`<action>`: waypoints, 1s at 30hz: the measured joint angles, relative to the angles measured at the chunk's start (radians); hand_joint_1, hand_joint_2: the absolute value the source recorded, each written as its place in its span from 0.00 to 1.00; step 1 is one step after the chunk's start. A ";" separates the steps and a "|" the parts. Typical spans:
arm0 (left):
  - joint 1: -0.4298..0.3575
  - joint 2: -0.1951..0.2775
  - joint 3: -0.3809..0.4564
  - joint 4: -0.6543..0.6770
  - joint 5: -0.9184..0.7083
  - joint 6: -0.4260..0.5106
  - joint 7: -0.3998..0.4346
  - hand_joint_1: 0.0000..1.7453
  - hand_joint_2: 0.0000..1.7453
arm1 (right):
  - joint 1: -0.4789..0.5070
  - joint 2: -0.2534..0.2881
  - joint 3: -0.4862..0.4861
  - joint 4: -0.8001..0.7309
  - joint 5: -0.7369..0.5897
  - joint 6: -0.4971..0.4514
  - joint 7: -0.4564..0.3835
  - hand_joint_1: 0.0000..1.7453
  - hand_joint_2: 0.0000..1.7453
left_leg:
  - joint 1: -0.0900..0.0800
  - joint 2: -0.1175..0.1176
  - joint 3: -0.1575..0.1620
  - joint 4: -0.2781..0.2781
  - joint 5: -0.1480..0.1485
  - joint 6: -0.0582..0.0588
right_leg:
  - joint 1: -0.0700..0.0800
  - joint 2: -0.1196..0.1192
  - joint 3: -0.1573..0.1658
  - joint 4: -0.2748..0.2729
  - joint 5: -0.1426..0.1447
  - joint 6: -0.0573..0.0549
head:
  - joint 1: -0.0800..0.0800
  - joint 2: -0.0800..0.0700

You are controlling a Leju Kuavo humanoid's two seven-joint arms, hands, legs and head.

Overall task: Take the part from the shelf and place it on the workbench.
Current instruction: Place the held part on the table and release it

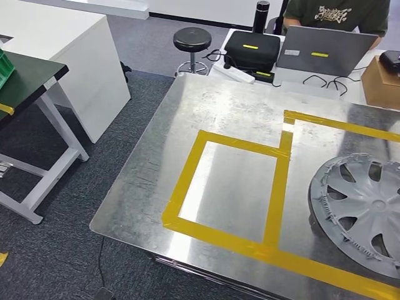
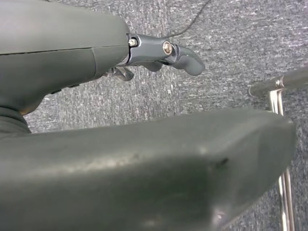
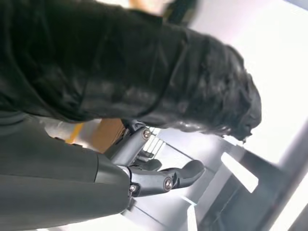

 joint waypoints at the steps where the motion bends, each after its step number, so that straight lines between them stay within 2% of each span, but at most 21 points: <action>1: 0.000 0.000 0.000 0.000 -0.001 0.001 0.000 0.00 0.00 | -0.001 0.034 0.005 -0.023 -0.041 0.005 -0.008 0.50 0.00 | 0.000 0.000 0.000 0.000 0.000 -0.001 | 0.000 0.000 0.000 0.000 0.000 0.000 | 0.000 0.000; 3: 0.000 -0.001 0.003 0.000 -0.001 0.002 0.000 0.00 0.00 | 0.001 0.088 0.014 -0.063 -0.091 0.030 -0.012 1.00 0.00 | 0.000 0.000 -0.001 0.000 0.001 -0.001 | 0.000 0.000 -0.001 0.000 0.000 -0.001 | 0.000 0.000; 7: 0.000 -0.001 0.010 0.000 -0.001 0.002 0.000 0.00 0.00 | 0.015 0.143 0.045 -0.117 -0.138 0.154 -0.019 1.00 0.00 | 0.000 0.000 -0.001 0.000 0.001 -0.001 | 0.000 0.000 -0.001 0.000 0.001 -0.001 | 0.000 0.000; 11: 0.000 -0.001 0.016 0.000 -0.001 0.002 0.000 0.00 0.00 | 0.020 0.175 0.059 -0.145 -0.119 0.188 -0.023 0.00 0.00 | 0.000 0.000 -0.002 0.000 0.001 -0.001 | -0.001 0.000 -0.001 0.000 0.001 -0.001 | 0.000 0.000; 14: 0.000 -0.001 0.019 0.000 -0.001 0.002 0.000 0.00 0.00 | 0.024 0.197 0.063 -0.157 -0.064 0.171 -0.023 0.00 0.00 | -0.001 0.000 -0.002 0.000 0.001 -0.001 | -0.001 0.000 -0.001 0.000 0.001 -0.001 | 0.000 0.000; 18: 0.000 -0.001 0.023 0.000 -0.003 0.002 0.000 0.00 0.00 | 0.030 0.217 0.073 -0.175 -0.052 0.145 -0.023 1.00 0.00 | -0.001 0.000 -0.002 0.000 0.001 -0.001 | -0.001 0.000 -0.002 0.000 0.002 -0.001 | 0.000 0.000; 20: 0.000 -0.001 0.024 0.000 -0.006 0.002 0.000 0.00 0.00 | 0.037 0.222 0.081 -0.194 -0.052 0.139 -0.024 1.00 0.00 | -0.001 0.000 -0.002 0.000 0.001 -0.001 | -0.001 0.000 -0.002 0.000 0.001 -0.001 | 0.000 0.000; 24: 0.000 -0.001 0.027 0.000 -0.009 0.002 0.001 0.00 0.00 | 0.057 0.223 0.103 -0.230 -0.051 0.141 -0.024 0.00 0.00 | -0.001 0.000 -0.002 0.000 0.001 -0.001 | -0.001 0.000 -0.002 0.000 0.001 -0.001 | 0.000 0.000; 30: 0.000 -0.002 0.036 0.000 -0.010 0.002 0.001 0.00 0.00 | 0.069 0.232 0.126 -0.259 -0.035 0.125 -0.024 0.00 0.00 | -0.001 0.000 -0.002 0.000 0.001 -0.001 | -0.001 0.000 -0.002 0.000 0.002 -0.001 | 0.000 0.000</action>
